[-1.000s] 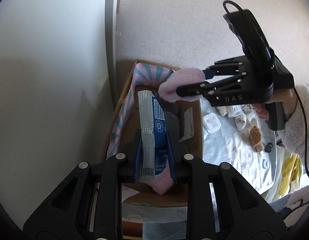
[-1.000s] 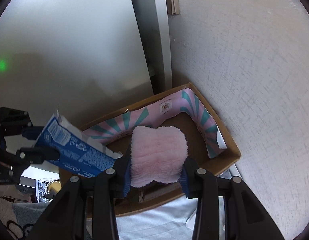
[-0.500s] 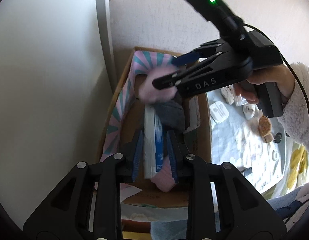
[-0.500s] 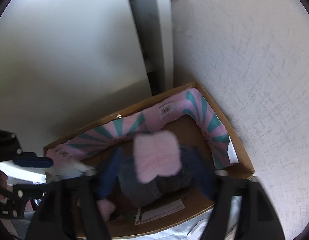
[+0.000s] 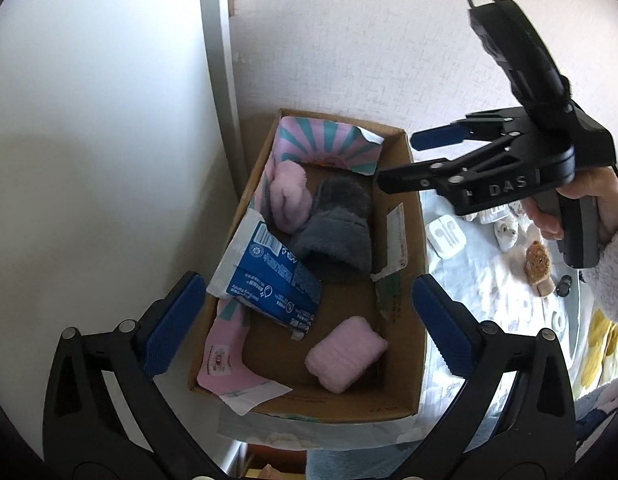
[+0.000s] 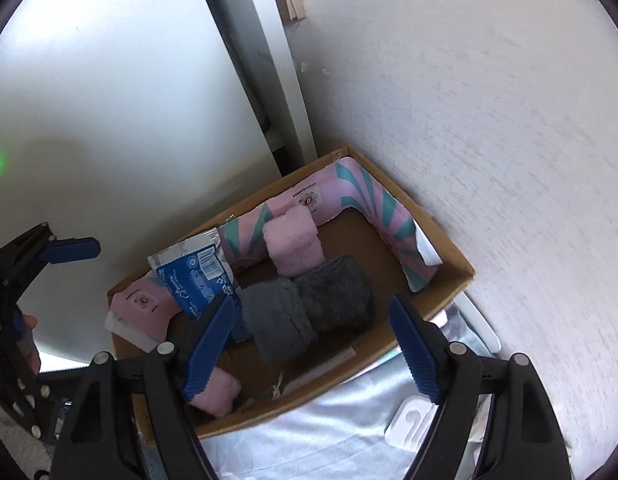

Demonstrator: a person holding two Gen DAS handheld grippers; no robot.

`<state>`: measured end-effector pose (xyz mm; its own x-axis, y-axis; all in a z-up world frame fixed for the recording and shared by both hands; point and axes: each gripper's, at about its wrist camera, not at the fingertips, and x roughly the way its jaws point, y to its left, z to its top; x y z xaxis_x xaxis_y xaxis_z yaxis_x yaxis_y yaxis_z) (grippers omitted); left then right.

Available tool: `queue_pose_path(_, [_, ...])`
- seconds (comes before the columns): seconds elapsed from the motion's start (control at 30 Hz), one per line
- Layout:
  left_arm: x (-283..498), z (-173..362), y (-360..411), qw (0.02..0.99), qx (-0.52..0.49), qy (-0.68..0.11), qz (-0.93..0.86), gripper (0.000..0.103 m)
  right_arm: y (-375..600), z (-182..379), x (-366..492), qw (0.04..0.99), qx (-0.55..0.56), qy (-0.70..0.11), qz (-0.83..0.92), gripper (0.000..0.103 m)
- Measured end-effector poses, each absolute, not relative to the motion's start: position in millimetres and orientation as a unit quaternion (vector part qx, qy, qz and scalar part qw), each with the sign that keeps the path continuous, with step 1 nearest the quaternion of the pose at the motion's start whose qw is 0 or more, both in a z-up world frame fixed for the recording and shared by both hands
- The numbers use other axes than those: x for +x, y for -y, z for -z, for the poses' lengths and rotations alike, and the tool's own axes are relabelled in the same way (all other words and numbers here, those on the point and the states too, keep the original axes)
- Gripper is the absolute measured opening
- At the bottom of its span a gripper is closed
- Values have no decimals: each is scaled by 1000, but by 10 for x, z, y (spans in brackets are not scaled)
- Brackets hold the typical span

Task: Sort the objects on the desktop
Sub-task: 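Open both tools to release packet and pink item into the box, then move left tool to red lipstick while right tool approaches brown teddy bear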

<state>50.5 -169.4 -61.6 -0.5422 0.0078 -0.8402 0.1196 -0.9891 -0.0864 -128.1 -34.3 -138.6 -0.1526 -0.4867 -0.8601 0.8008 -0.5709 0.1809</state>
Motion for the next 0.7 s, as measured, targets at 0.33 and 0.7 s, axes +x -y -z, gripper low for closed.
queue_pose_path(0.33, [592,364,1530,23,474,-39,879,103,-61,965,-1263,398,469,-167,771,77])
queue_pose_path(0.7, [435,75,1170,-50,446,-23,893,103,-1274,419,-1100,298,447,-117,835,77])
